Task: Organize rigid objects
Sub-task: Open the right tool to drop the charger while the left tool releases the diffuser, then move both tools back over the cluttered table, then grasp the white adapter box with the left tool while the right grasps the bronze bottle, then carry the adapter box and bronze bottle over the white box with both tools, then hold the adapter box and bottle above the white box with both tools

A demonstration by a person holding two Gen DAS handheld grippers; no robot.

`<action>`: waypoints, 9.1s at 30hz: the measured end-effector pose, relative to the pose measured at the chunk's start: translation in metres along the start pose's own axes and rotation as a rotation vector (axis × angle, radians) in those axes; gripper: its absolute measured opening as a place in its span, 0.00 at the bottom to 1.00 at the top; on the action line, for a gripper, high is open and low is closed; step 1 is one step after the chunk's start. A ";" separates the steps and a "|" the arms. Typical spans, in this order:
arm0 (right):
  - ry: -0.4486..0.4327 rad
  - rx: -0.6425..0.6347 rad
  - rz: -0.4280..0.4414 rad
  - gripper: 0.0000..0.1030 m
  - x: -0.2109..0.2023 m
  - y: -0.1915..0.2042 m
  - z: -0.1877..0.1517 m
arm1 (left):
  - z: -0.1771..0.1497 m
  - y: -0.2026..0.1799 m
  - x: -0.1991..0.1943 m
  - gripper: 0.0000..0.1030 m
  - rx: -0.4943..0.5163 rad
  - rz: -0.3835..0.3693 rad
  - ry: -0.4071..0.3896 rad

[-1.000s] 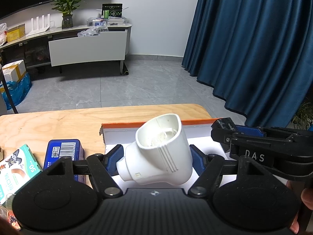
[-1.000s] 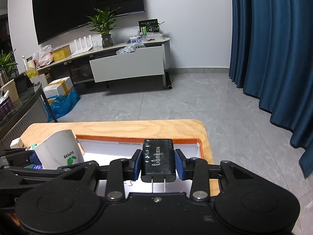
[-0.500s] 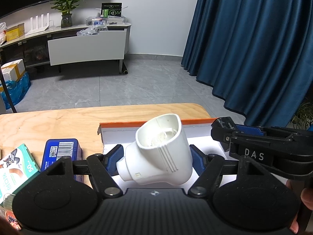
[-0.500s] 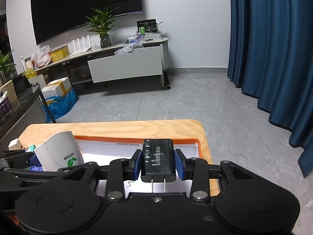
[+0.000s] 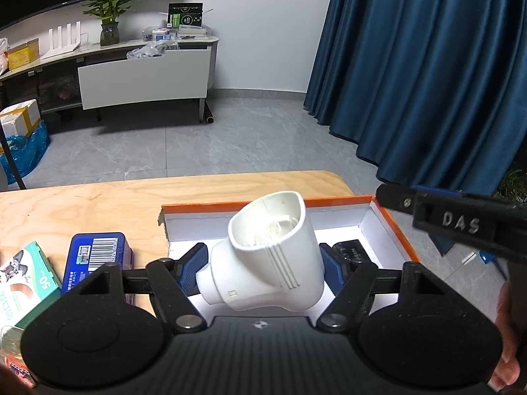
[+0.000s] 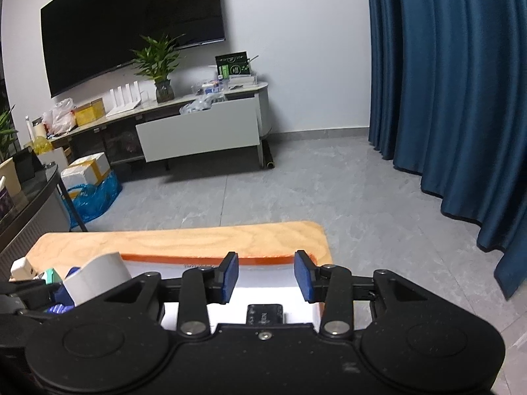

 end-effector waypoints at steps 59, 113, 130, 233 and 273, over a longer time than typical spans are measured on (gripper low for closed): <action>0.011 -0.030 0.108 0.94 -0.136 0.084 -0.058 | -0.054 0.076 -0.149 0.96 -0.057 0.124 -0.026; 0.321 -0.167 0.316 0.94 -0.113 0.211 -0.188 | -0.173 0.175 -0.178 0.58 -0.092 0.268 -0.028; 0.258 -0.265 0.172 0.46 -0.084 0.222 -0.201 | -0.153 0.187 -0.201 0.58 -0.157 0.269 -0.121; -0.031 -0.008 -0.019 0.46 -0.097 -0.004 -0.056 | -0.045 -0.010 -0.093 0.58 0.015 0.001 -0.099; -0.021 -0.016 -0.021 0.46 -0.090 -0.002 -0.056 | -0.046 -0.011 -0.088 0.58 0.013 -0.001 -0.096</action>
Point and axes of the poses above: each gripper's, at about its wrist camera, not at the fingertips, and x roughly the way its jaws point, y to its left, z to its top, the point moved 9 cm from there along x, roughly the way its jaws point, and after that the axes turned 7 degrees about x, right-handed, at the moved point
